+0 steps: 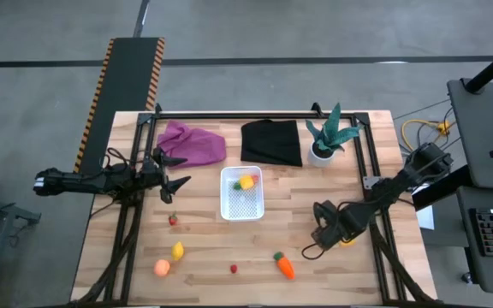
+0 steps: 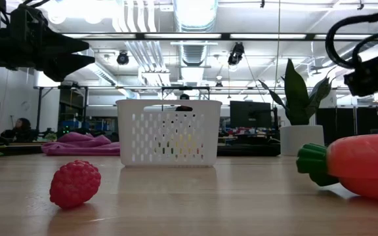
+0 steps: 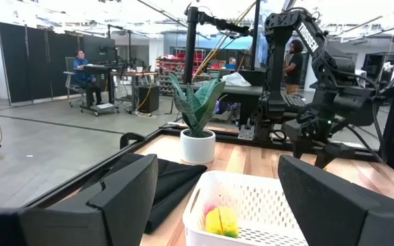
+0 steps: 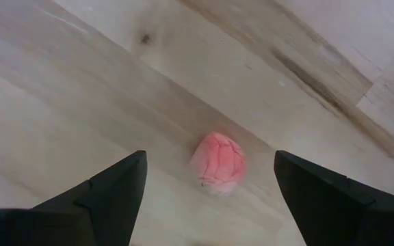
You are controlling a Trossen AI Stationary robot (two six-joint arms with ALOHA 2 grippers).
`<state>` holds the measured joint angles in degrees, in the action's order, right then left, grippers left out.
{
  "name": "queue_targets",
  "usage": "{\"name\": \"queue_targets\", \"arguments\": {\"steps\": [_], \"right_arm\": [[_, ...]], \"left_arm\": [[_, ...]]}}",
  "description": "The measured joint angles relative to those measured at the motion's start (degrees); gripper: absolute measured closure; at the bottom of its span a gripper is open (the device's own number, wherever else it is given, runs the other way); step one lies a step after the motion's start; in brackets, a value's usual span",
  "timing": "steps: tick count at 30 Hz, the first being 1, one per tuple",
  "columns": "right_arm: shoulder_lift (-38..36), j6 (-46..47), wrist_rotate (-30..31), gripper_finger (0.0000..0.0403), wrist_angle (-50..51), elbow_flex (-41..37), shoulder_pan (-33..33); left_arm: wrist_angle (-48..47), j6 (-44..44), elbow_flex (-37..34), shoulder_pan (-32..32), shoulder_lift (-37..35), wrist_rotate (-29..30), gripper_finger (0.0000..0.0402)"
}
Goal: Pick and placing Produce into tupperware
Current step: Put the pink peach into the white bin
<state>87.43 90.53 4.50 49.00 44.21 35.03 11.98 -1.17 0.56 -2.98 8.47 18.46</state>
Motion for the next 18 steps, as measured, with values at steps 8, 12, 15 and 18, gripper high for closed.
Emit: {"name": "queue_targets", "arguments": {"steps": [8, 12, 15, 18], "right_arm": [[3.0, -0.9, 0.2, 0.0116, -0.2, 0.2, 0.0], [3.2, -0.9, 0.2, 0.0135, -0.3, 0.2, 0.0], [3.1, -1.0, 0.1, 0.0159, -0.6, 0.2, 0.0], [3.1, -1.6, 0.1, 0.0188, -0.9, 0.2, -0.1]], "left_arm": [[0.0, 0.0, 0.0, 0.0, 0.1, 0.0, 0.0111], [0.0, 0.0, 0.0, 0.0, 0.0, 0.0, 0.0111], [0.0, 0.0, 0.0, 0.0, 0.0, 0.0, 0.0111], [0.0, 0.0, 0.0, 0.0, 0.1, 0.0, 0.0111]]}}
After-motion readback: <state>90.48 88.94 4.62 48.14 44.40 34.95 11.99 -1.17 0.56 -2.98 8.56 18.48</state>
